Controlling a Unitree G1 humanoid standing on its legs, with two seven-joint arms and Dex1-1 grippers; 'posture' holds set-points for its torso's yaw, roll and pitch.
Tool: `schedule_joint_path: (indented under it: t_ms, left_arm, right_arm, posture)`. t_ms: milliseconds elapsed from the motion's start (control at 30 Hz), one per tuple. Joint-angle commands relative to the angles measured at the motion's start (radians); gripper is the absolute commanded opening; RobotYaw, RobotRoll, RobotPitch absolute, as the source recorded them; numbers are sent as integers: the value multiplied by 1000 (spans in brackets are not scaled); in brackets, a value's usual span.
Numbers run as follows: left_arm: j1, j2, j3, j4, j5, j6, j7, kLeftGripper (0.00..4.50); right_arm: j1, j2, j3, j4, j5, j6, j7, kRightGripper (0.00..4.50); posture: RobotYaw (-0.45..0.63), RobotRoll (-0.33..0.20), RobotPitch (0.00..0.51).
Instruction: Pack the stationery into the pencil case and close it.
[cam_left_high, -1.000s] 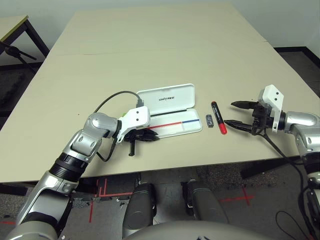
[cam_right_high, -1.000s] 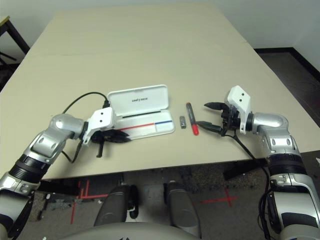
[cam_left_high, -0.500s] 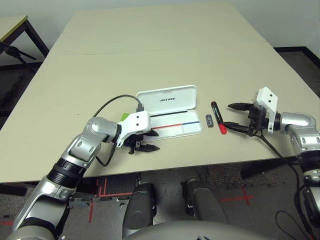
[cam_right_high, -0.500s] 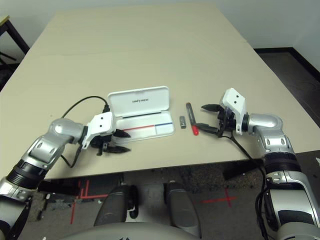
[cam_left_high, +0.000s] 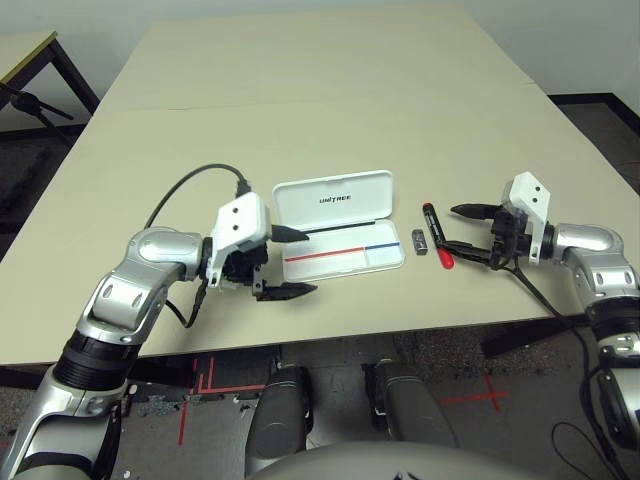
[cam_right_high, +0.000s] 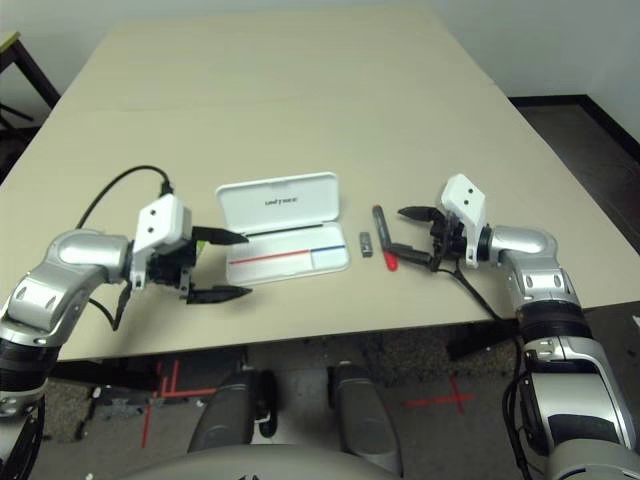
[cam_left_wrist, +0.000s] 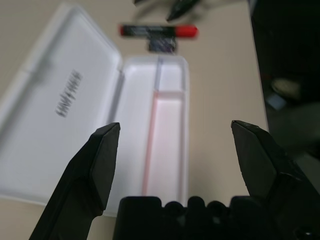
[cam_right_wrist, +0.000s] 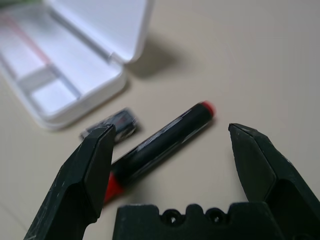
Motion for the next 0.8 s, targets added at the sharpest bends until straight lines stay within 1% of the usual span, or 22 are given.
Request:
schedule_joint_path:
  t_ms: [33, 200, 400, 500, 667, 800]
  left_arm:
    - [26, -11, 40, 36, -20, -53, 18, 4476]
    - [43, -29, 84, 82, -21, -130, 41, 4476]
    - [67, -15, 69, 99, -14, -169, 34, 4476]
    - [69, -11, 57, 102, -9, -179, 30, 4476]
    - [76, -10, 32, 118, 13, -213, 23, 4476]
    - [77, -7, 12, 127, 22, -233, 20, 4476]
  right_arm:
    - [-10, 12, -48, -50, 53, 68, -38, 4500]
    - [8, 39, -85, -126, 105, 158, -103, 4500]
    - [53, 59, -97, -279, 116, 278, -251, 4500]
    - [68, 71, -114, -362, 110, 384, -387, 4500]
    - [90, 95, -91, -535, 59, 636, -631, 4500]
    - [91, 138, -82, -630, 52, 772, -751, 4500]
  posture:
    - [-12, 0, 117]
    - [-14, 0, 119]
    - [-9, 0, 126]
    - [-11, 0, 129]
    - [-19, 0, 132]
    - [-24, 0, 134]
